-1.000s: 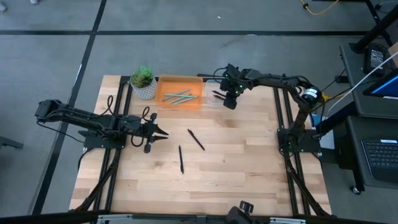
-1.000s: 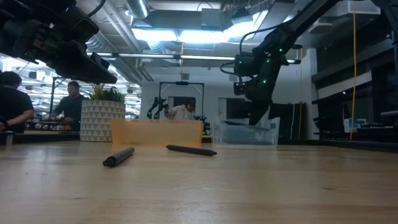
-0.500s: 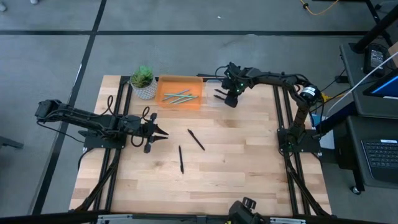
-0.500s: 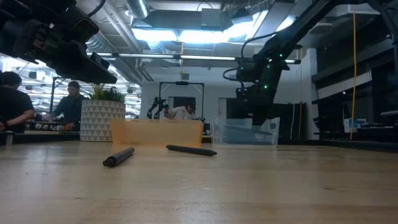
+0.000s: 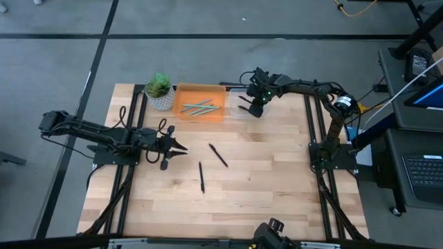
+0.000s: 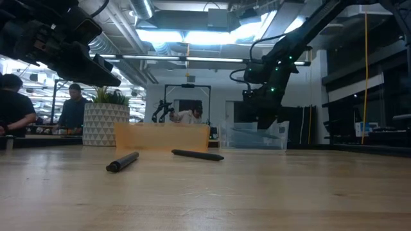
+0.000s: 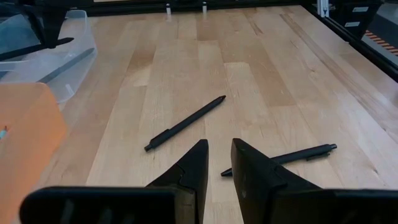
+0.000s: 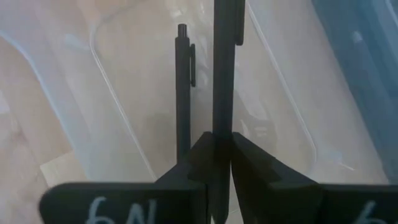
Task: Sort pens & pencils
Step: Put the black pen into the transparent bin
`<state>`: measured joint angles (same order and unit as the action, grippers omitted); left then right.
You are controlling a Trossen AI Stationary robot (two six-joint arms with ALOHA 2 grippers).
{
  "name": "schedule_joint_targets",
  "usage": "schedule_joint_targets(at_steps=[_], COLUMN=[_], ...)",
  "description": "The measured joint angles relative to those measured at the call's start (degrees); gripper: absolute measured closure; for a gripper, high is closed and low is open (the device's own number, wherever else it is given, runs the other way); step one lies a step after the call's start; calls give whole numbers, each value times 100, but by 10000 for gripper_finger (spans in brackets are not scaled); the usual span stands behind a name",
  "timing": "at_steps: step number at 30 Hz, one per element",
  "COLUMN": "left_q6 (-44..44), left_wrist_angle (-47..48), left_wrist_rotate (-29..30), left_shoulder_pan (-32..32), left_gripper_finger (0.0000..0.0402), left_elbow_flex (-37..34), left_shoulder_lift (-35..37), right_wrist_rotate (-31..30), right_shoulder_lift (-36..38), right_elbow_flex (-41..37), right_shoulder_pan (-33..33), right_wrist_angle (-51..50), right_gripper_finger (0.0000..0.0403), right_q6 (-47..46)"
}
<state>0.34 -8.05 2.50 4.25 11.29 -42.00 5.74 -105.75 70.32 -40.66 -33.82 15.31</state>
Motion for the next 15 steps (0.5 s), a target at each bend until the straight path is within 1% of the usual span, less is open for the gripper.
schedule_joint_targets(at_steps=[5,9,12,15], left_q6=[-1,-26,-40,-132], left_wrist_angle=[1,42,128,133], left_wrist_rotate=[-1,-1,-2,-2], left_shoulder_pan=[1,0,2,0], left_gripper_finger=[337,337,337,337], left_elbow_flex=[-7,-7,-7,-7], left_shoulder_lift=[1,1,2,2], right_wrist_rotate=[11,133,184,185], right_shoulder_lift=[0,0,0,0], right_elbow_flex=[1,0,0,1], right_shoulder_pan=[0,0,0,0], right_wrist_angle=[-7,-7,-5,-8], right_gripper_finger=[354,353,342,322], right_q6=[-16,-24,-130,-175])
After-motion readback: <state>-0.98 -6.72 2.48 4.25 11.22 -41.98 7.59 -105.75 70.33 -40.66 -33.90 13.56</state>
